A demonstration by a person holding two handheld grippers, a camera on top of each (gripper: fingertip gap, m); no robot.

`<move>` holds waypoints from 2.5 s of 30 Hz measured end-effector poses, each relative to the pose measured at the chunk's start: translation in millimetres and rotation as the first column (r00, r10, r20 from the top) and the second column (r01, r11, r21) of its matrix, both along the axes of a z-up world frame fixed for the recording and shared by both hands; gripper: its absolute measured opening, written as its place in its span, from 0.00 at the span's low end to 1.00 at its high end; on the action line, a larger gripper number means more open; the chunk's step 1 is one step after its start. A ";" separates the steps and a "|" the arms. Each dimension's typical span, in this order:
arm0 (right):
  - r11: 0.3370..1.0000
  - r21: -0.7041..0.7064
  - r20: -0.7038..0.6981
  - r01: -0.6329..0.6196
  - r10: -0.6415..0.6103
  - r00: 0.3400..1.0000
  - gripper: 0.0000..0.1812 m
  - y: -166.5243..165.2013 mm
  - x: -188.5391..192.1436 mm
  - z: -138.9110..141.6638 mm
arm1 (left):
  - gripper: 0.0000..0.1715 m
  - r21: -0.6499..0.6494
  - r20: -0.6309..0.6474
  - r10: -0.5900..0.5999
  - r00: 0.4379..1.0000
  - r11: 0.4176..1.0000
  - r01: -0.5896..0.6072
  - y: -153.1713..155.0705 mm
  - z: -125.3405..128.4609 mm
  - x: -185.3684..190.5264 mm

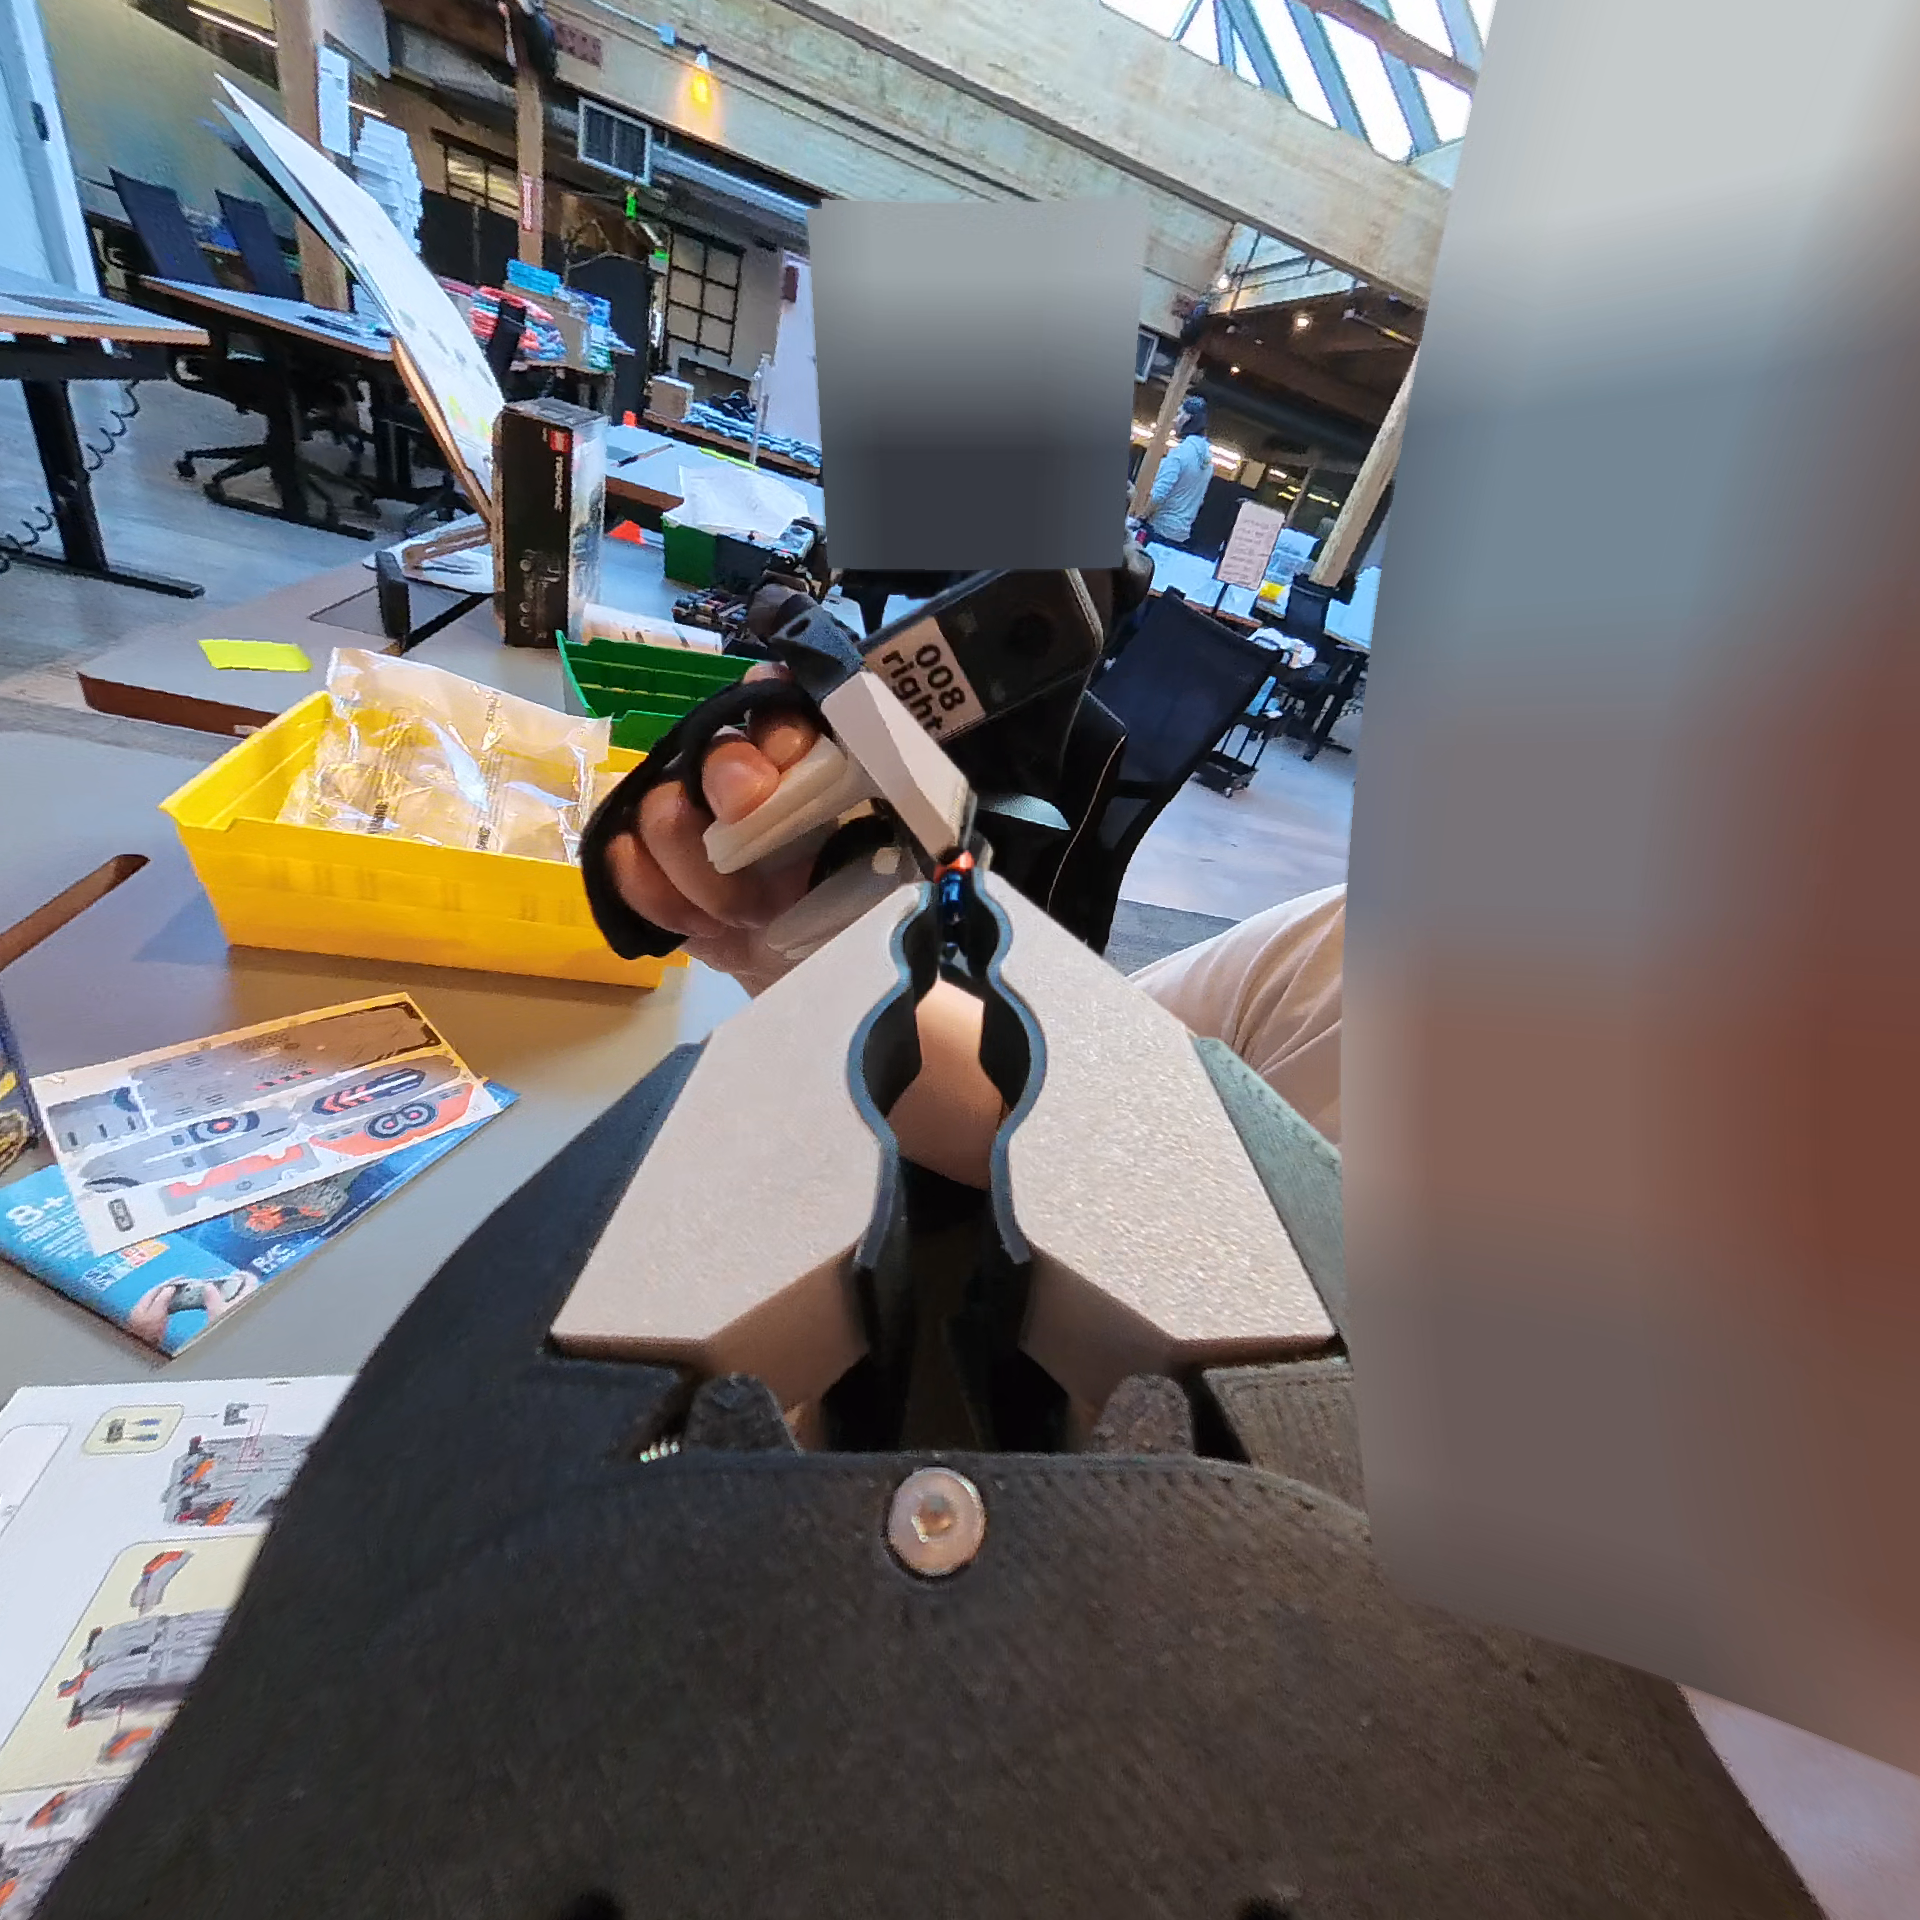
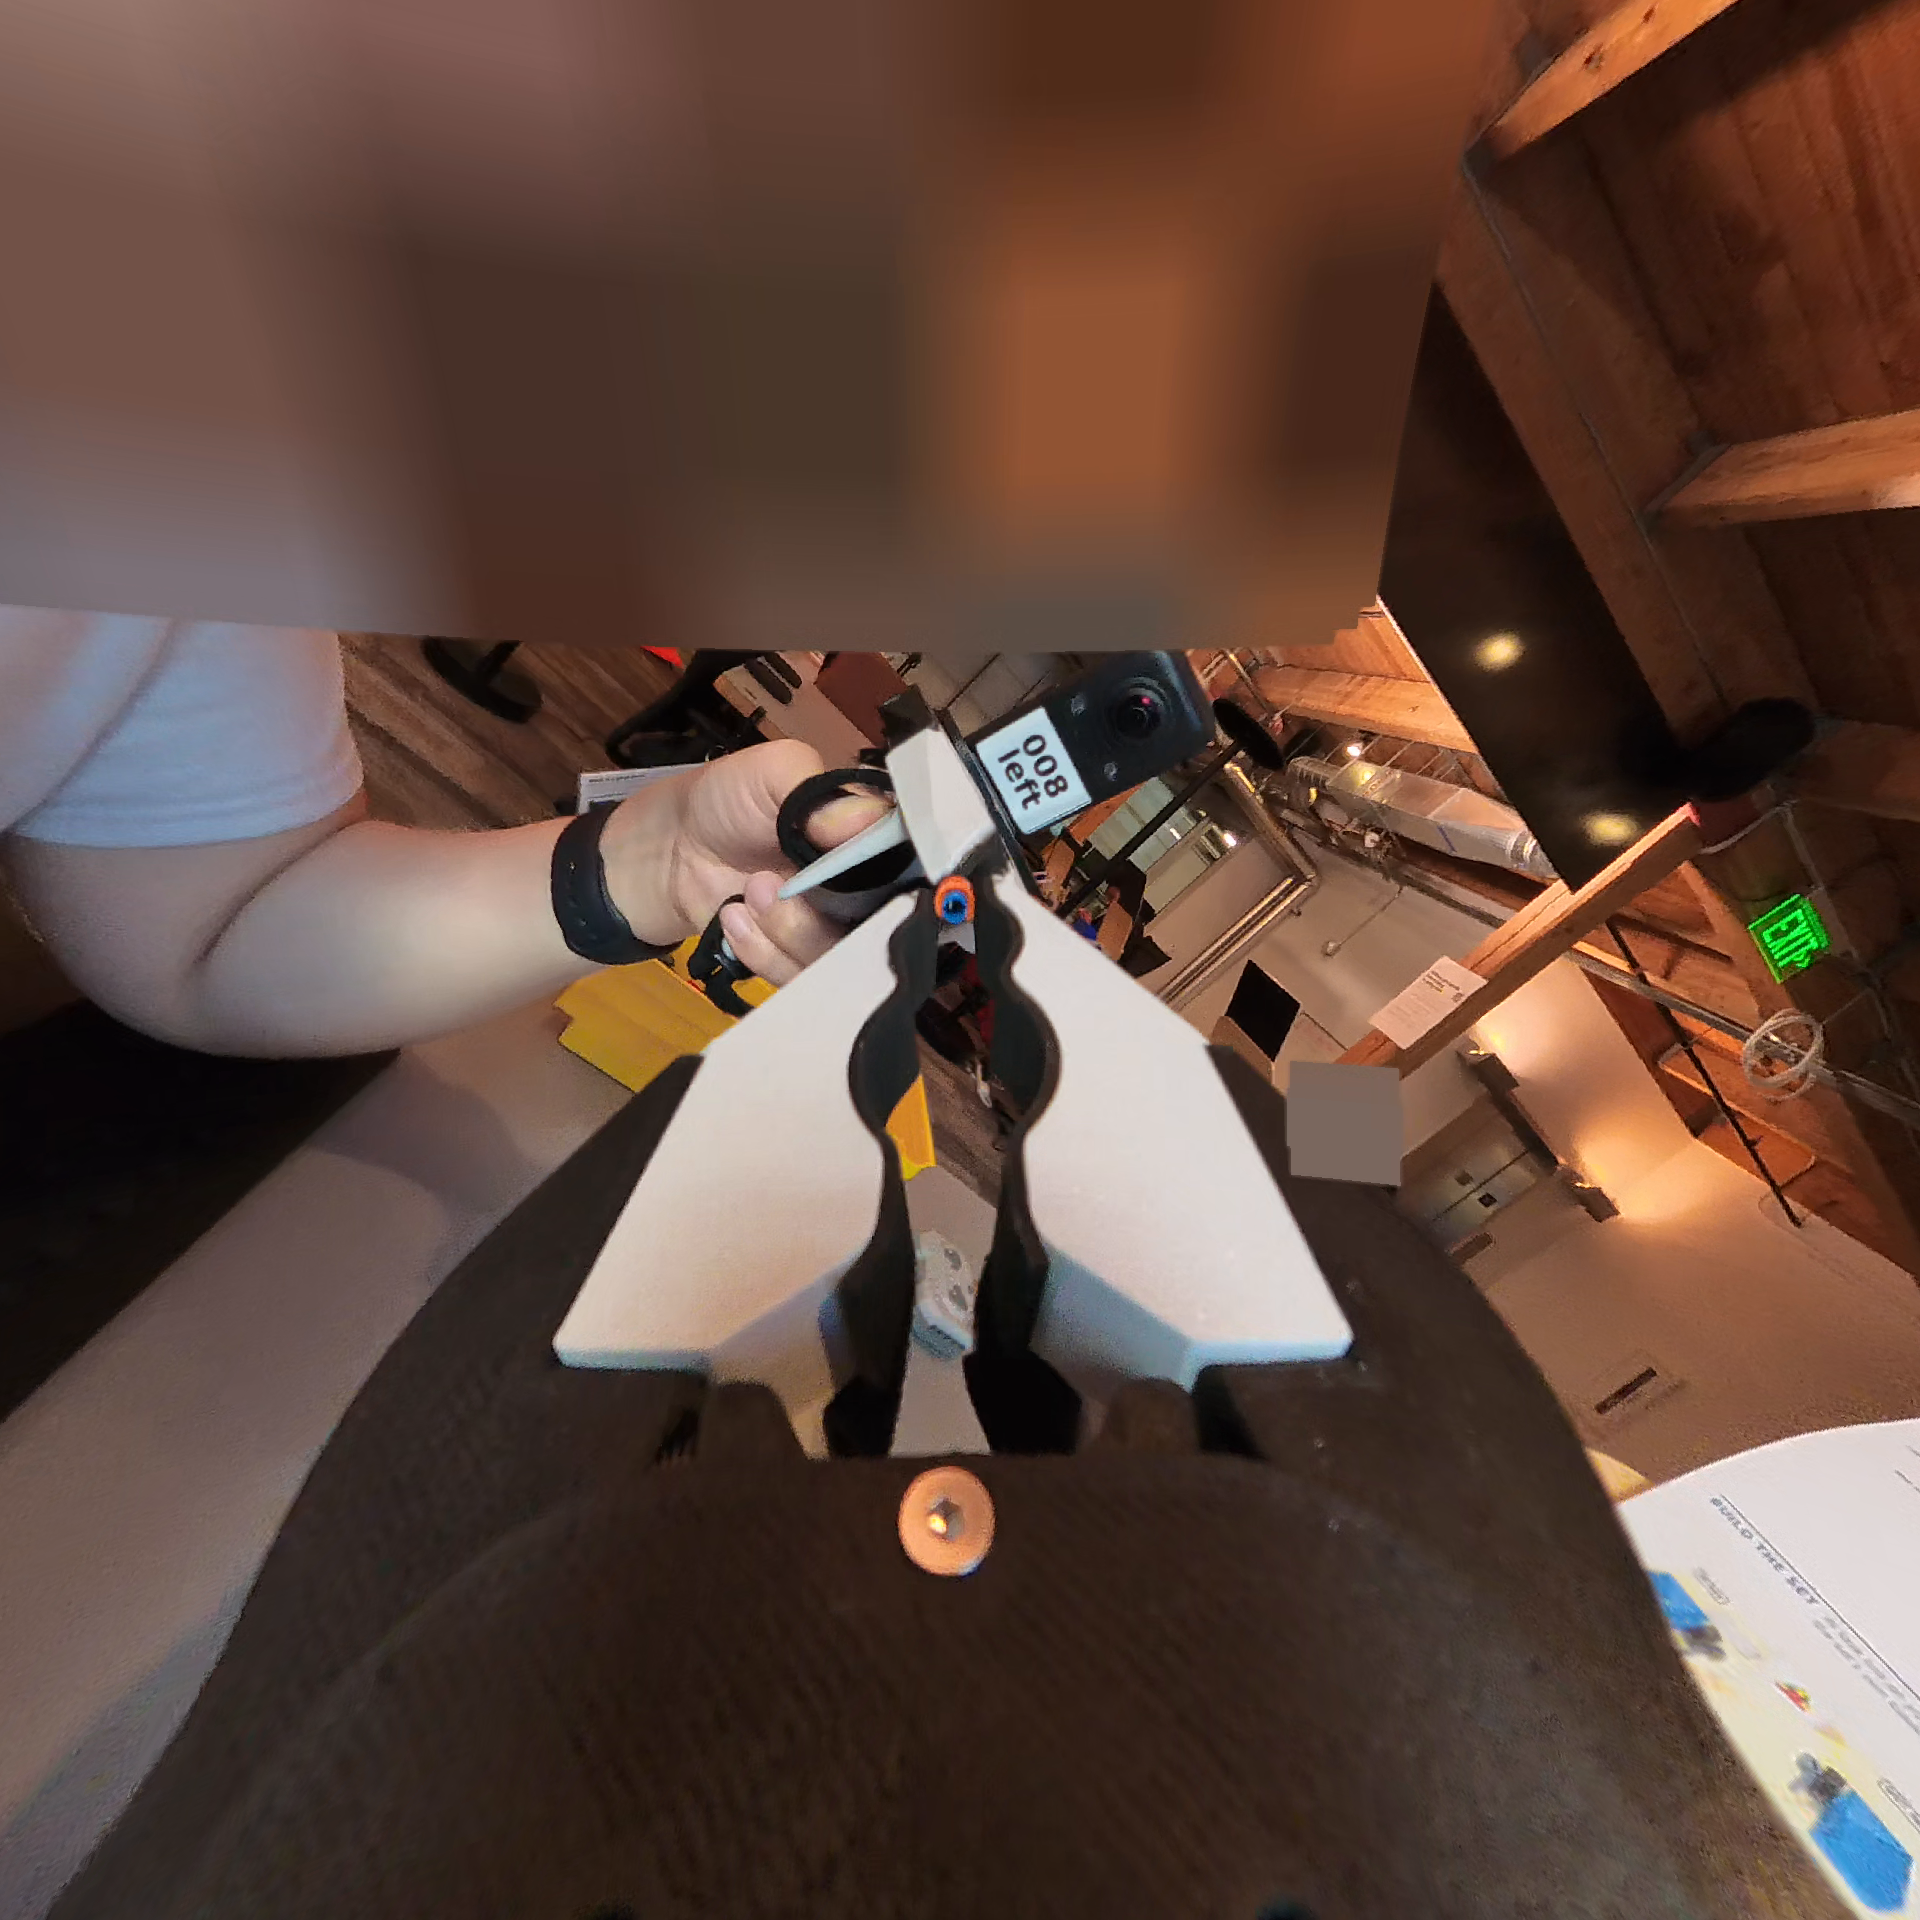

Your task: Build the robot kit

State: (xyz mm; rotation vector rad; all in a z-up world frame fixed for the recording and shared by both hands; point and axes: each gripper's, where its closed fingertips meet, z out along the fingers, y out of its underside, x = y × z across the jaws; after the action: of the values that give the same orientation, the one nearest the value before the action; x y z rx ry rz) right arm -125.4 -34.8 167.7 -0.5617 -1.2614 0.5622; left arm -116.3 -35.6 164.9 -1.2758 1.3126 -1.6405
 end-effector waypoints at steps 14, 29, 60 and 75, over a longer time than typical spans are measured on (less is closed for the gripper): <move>0.989 0.018 -0.001 0.149 -0.149 0.989 0.03 19.9 1.2 2.3 | 0.10 0.058 0.044 0.115 0.992 0.991 -0.118 28.0 7.0 -25.3; 0.972 0.098 -0.097 0.214 -0.205 0.974 0.03 21.4 1.3 9.4 | 0.03 -0.088 0.129 -0.078 0.989 0.992 0.090 14.8 9.5 -3.8; 0.964 0.126 -0.065 0.236 -0.229 0.971 0.03 25.9 -7.0 -0.7 | 0.01 -0.089 0.079 -0.051 0.996 0.994 0.058 29.1 0.9 -13.2; 0.979 0.051 0.022 0.199 -0.200 0.979 0.03 32.1 -1.4 -10.5 | 0.01 -0.043 0.010 0.017 1.000 0.999 -0.016 34.1 -10.9 -5.5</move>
State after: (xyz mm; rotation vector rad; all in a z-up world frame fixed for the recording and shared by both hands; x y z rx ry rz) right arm -126.8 -2.7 157.2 -0.6491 -1.2246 0.3559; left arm -121.8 -1.5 154.1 -1.2985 1.2631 -1.6702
